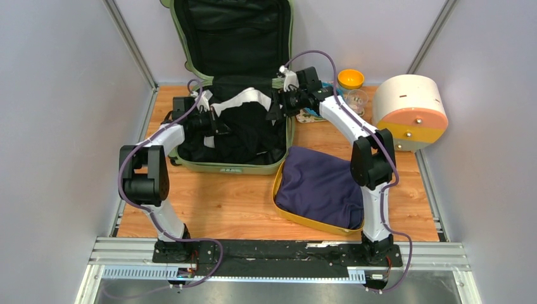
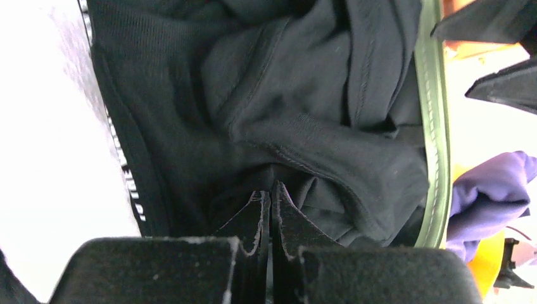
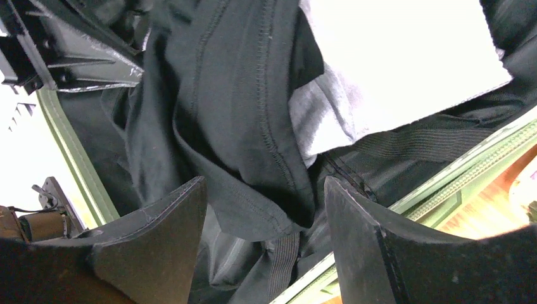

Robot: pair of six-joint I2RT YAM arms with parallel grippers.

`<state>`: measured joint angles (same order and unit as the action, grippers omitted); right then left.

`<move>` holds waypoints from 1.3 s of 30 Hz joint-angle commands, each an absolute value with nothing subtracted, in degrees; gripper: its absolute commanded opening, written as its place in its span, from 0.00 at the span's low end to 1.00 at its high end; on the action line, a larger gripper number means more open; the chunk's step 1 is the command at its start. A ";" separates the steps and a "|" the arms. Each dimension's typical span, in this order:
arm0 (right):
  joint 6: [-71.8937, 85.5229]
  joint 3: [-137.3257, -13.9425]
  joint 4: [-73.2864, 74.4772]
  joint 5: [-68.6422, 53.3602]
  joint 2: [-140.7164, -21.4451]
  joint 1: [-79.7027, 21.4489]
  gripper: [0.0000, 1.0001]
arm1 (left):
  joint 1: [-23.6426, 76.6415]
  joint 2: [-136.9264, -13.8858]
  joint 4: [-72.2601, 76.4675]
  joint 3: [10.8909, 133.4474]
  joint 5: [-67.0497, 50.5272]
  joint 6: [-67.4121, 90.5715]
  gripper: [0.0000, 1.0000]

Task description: Open, take out, and arrange the luggage

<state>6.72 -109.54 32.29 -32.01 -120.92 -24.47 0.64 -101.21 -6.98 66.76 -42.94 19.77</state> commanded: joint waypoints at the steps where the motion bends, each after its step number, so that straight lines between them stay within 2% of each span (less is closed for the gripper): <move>1: 7.21 -110.30 31.82 -32.25 -122.96 -24.26 0.71 | -1.14 -98.35 -10.89 64.43 -42.02 13.90 0.00; 7: 3.52 -108.03 31.12 -38.66 -120.77 -24.52 0.70 | -2.02 -98.35 -8.80 64.16 -41.92 14.67 0.00; 15: -4.65 -103.71 33.74 -39.46 -114.26 -28.38 0.68 | -1.85 -100.45 -6.68 69.07 -42.36 16.43 0.00; 21: -5.62 -106.26 38.05 -37.71 -116.28 -32.69 0.66 | -1.67 -105.81 -6.24 78.21 -42.45 18.02 0.00; 26: -5.19 -109.59 40.51 -34.64 -120.74 -35.77 0.66 | -1.49 -106.96 -5.89 79.72 -42.10 17.84 0.00; 27: -4.05 -110.73 40.69 -34.28 -121.63 -36.03 0.63 | -1.49 -107.14 -5.71 79.72 -42.10 17.84 0.00; 30: -1.24 -116.79 41.40 -34.62 -125.59 -36.30 0.42 | -1.49 -107.66 -5.27 79.72 -42.10 18.19 0.00; 31: 1.38 -118.29 41.31 -35.85 -126.12 -36.21 0.22 | -1.49 -107.67 -5.27 79.72 -42.27 18.28 0.00; 34: 7.09 -121.90 37.46 -37.78 -127.26 -35.77 0.00 | -1.49 -106.97 -5.54 78.67 -42.19 18.11 0.00; 39: 12.05 -124.26 29.53 -38.49 -127.88 -34.98 0.00 | -2.37 -104.24 -5.63 75.94 -41.22 17.31 0.00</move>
